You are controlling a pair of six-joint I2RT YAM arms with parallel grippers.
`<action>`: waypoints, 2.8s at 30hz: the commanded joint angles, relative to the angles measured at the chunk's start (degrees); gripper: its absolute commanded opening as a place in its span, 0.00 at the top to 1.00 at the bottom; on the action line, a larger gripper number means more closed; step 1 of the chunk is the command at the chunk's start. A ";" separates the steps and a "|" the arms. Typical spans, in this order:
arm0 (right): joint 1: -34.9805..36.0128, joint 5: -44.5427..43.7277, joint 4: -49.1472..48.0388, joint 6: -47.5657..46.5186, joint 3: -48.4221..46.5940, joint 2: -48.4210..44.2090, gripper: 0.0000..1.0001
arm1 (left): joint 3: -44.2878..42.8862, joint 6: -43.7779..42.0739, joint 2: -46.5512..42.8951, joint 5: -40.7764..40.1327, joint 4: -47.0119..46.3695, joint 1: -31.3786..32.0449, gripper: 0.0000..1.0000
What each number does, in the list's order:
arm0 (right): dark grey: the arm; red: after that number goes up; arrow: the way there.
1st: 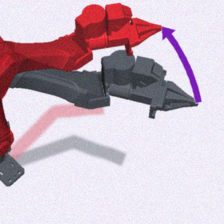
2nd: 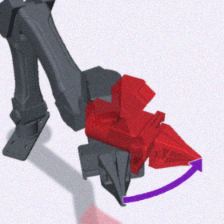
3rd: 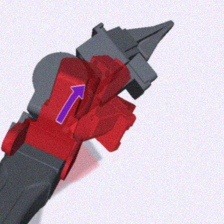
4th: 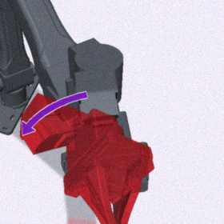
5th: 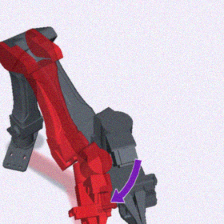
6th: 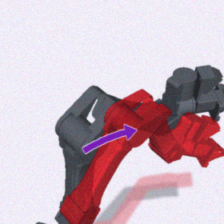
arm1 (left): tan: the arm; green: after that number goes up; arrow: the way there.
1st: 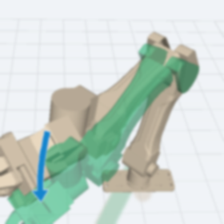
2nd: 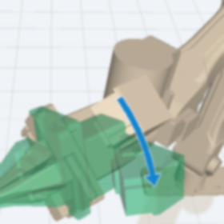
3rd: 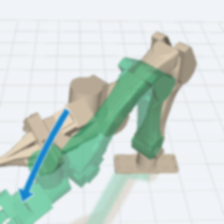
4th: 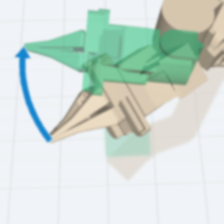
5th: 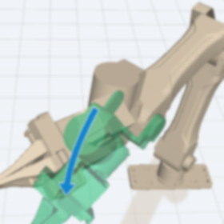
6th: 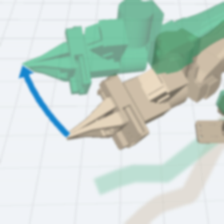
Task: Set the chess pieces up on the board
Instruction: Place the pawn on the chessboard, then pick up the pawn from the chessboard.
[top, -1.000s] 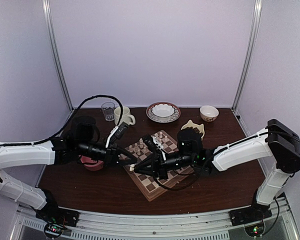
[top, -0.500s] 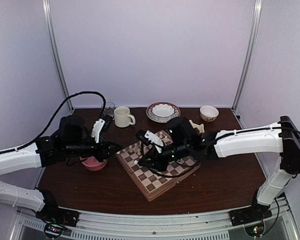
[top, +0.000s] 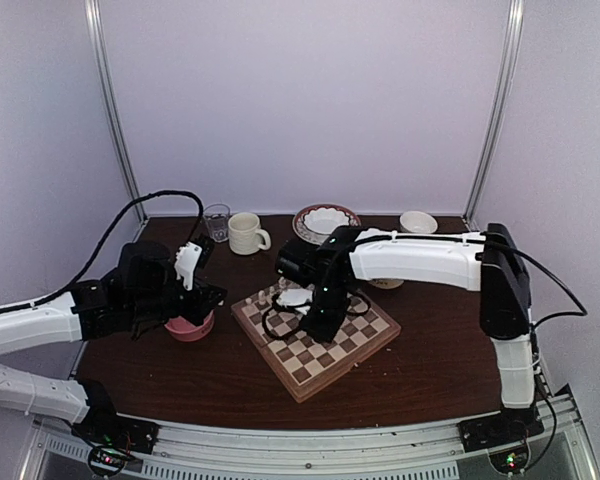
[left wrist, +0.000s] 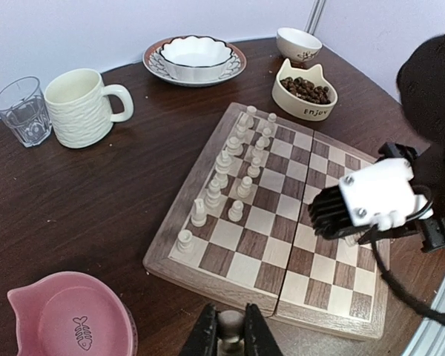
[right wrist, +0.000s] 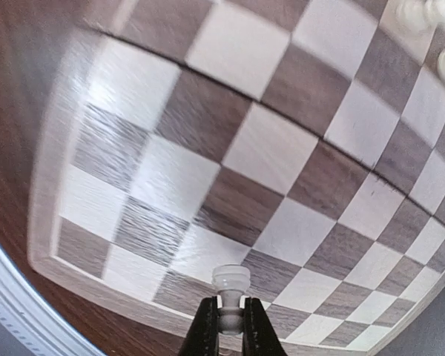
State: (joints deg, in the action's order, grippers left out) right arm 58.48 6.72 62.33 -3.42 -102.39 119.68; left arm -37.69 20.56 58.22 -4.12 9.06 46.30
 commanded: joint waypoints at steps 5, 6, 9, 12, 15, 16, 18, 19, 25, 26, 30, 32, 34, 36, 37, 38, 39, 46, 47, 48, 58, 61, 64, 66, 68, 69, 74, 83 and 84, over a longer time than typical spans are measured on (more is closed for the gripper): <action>-0.44 -8.90 11.30 -1.08 -3.56 3.39 0.93 | -0.50 -1.05 4.36 2.27 -4.84 0.28 0.87; -0.51 -8.90 11.31 -1.21 -3.72 3.59 0.92 | -0.54 -1.04 4.38 2.27 -4.84 0.28 0.87; -0.56 -9.28 11.65 -1.49 -4.28 4.30 0.86 | -0.54 -1.04 4.09 1.95 -4.59 0.27 0.87; -0.65 -10.10 11.28 -1.64 -4.29 4.23 0.66 | -0.40 -1.13 3.57 1.88 -4.51 0.26 0.87; -0.65 -10.04 10.14 -1.72 -3.69 3.00 0.48 | -0.28 -1.22 3.16 1.78 -4.57 0.28 0.87; -0.65 -9.76 9.69 -1.80 -3.43 2.44 0.46 | -0.28 -1.22 3.06 1.75 -4.47 0.28 0.87; -0.65 -9.54 8.76 -1.80 -2.65 1.04 0.43 | -0.34 -1.22 3.02 1.75 -4.36 0.28 0.87; -0.65 -9.40 7.57 -1.74 -1.97 -0.03 0.43 | -0.32 -1.26 3.01 1.75 -4.21 0.28 0.87; -0.70 -6.83 -6.41 -0.90 11.48 -11.64 0.46 | -0.21 -1.40 2.06 1.60 -3.93 0.28 0.87; -0.73 -6.89 -9.55 -0.43 14.77 -13.86 0.46 | -0.19 -1.40 1.88 1.76 -3.97 0.28 0.87; -1.02 -6.87 -20.98 2.19 26.46 -21.61 0.47 | 0.34 -1.81 0.40 2.84 -4.40 0.28 0.87; -1.19 -5.60 -25.03 3.36 30.71 -24.30 0.51 | 0.95 -2.00 -0.58 2.85 -4.88 0.28 0.86; -1.50 -5.10 -27.65 5.35 33.70 -26.04 0.53 | 1.44 -2.22 -1.37 3.04 -5.33 0.28 0.86; -1.76 -4.08 -28.91 6.01 34.68 -26.53 0.53 | 1.70 -2.36 -1.95 3.14 -5.42 0.27 0.85; -1.81 -3.63 -29.40 6.19 34.97 -26.36 0.53 | 1.74 -2.42 -2.16 2.93 -5.40 0.28 0.85; -1.91 -3.37 -29.71 6.42 35.05 -26.02 0.53 | 1.87 -2.45 -2.22 2.65 -5.35 0.28 0.85; -1.96 -3.26 -29.95 6.53 35.06 -25.51 0.53 | 1.84 -2.45 -2.34 2.24 -5.26 0.28 0.85; -2.31 -1.52 -29.72 6.68 33.32 -21.17 0.54 | 0.99 -2.19 -1.04 0.12 -3.91 0.28 0.85; -2.36 -1.52 -29.58 6.61 33.12 -20.62 0.54 | 0.86 -2.11 -0.72 0.02 -3.72 0.28 0.85; -2.44 -1.53 -29.40 6.59 32.97 -20.16 0.55 | 0.69 -2.02 -0.62 -0.05 -3.45 0.28 0.85; -3.10 -1.43 -29.27 6.49 32.43 -18.57 0.62 | 0.62 -1.66 -1.00 -1.25 -2.73 0.28 0.85; -3.19 -1.04 -29.28 6.41 32.16 -18.11 0.64 | 0.59 -1.66 -1.06 -1.15 -2.75 0.28 0.85; -3.20 -0.48 -29.08 6.14 31.55 -17.42 0.68 | 0.51 -1.66 -1.01 -1.15 -2.75 0.28 0.85; -3.20 -0.30 -28.56 5.99 31.04 -16.87 0.69 | 0.52 -1.66 -1.00 -1.15 -2.69 0.26 0.85; -3.20 -0.24 -28.41 5.88 30.85 -16.53 0.71 | 0.44 -1.66 -0.96 -0.99 -2.69 0.27 0.86; -3.20 -0.13 -28.42 5.79 30.80 -16.50 0.72 | 0.44 -1.68 -0.92 -0.99 -2.65 0.28 0.85; -3.20 0.05 -28.05 5.67 30.51 -16.01 0.74 | 0.34 -1.75 -0.94 -0.89 -2.61 0.28 0.85; -3.13 0.47 -28.62 6.04 28.88 -17.16 0.91 | 0.32 -1.45 -1.16 -1.47 -2.25 0.27 0.85; -3.11 0.98 -28.62 6.10 28.04 -17.04 0.91 | 0.34 -1.40 -1.26 -1.69 -2.24 0.23 0.85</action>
State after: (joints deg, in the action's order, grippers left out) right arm 55.51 6.68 34.11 2.74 -71.00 103.24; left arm -36.27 19.11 57.58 -4.69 7.84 46.35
